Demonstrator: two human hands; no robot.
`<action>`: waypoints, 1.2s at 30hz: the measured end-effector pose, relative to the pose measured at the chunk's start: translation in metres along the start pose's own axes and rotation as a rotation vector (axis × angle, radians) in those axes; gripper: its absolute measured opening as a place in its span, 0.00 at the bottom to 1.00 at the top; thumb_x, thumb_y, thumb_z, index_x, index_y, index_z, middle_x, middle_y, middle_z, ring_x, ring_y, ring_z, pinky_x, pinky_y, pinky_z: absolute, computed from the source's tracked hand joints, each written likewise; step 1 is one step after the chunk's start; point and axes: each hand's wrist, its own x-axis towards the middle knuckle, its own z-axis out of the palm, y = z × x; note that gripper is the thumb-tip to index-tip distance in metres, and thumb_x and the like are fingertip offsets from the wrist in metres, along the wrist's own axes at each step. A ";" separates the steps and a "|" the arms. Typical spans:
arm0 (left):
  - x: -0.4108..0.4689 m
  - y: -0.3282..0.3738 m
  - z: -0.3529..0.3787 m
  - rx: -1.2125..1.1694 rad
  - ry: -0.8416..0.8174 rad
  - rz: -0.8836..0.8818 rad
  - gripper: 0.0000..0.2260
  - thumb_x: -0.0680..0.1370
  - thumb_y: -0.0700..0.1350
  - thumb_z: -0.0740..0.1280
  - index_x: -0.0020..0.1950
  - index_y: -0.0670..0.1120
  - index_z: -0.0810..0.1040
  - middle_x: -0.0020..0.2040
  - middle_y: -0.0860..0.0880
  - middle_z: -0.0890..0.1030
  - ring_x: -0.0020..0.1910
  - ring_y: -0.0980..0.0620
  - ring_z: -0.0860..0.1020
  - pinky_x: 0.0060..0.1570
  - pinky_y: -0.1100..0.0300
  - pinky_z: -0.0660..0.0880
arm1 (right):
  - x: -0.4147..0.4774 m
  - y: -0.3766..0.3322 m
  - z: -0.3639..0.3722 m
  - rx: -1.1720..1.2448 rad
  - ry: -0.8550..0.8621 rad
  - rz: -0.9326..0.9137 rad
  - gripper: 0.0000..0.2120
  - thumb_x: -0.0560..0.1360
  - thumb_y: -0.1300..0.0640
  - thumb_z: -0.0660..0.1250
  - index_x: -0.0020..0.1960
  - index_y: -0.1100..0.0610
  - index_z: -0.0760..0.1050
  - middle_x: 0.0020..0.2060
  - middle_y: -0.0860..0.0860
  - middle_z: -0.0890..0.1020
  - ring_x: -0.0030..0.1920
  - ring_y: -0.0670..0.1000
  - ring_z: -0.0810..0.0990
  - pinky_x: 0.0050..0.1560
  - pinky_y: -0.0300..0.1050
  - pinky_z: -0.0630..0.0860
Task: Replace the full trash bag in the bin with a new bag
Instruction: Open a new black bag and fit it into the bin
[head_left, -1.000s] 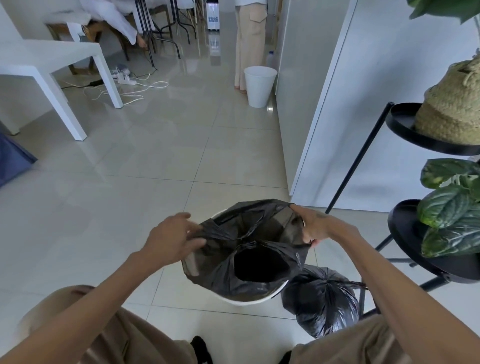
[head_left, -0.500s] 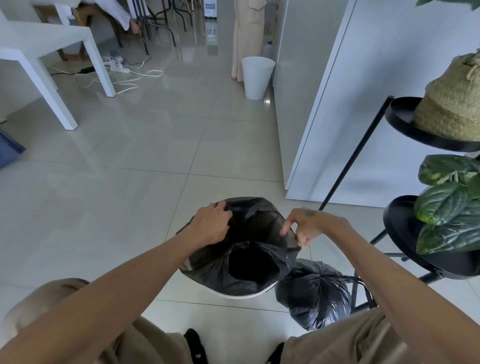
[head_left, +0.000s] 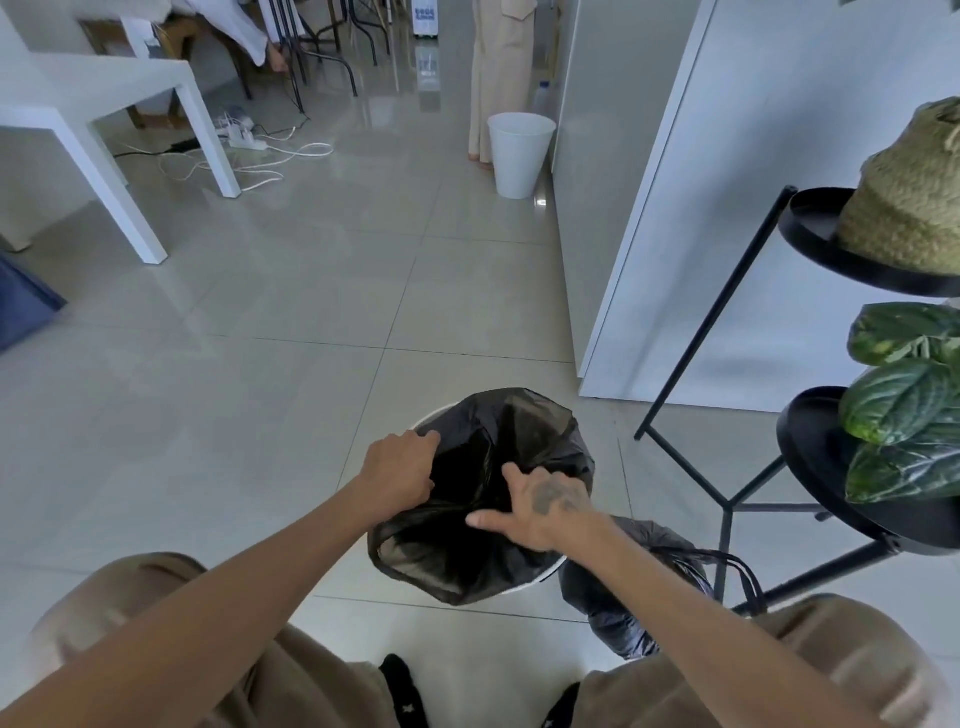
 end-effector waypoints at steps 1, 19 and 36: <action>-0.004 -0.003 0.002 -0.033 -0.008 -0.021 0.15 0.77 0.48 0.69 0.61 0.45 0.70 0.56 0.41 0.79 0.54 0.38 0.80 0.45 0.51 0.75 | 0.000 -0.002 0.007 0.007 -0.036 0.001 0.45 0.71 0.24 0.58 0.77 0.52 0.59 0.66 0.58 0.76 0.65 0.63 0.76 0.63 0.58 0.72; -0.013 0.066 0.017 -0.051 0.087 0.251 0.22 0.81 0.61 0.58 0.68 0.51 0.79 0.82 0.41 0.52 0.81 0.36 0.49 0.75 0.36 0.55 | -0.021 0.078 -0.005 1.811 0.208 -0.202 0.43 0.64 0.87 0.52 0.69 0.55 0.75 0.59 0.65 0.81 0.40 0.56 0.82 0.51 0.51 0.83; -0.014 -0.031 0.005 -0.806 0.332 -0.394 0.27 0.74 0.35 0.60 0.72 0.51 0.70 0.46 0.40 0.82 0.46 0.38 0.80 0.49 0.47 0.81 | -0.030 0.120 -0.009 1.143 0.413 0.133 0.20 0.70 0.57 0.78 0.62 0.53 0.81 0.53 0.54 0.85 0.35 0.48 0.76 0.37 0.42 0.74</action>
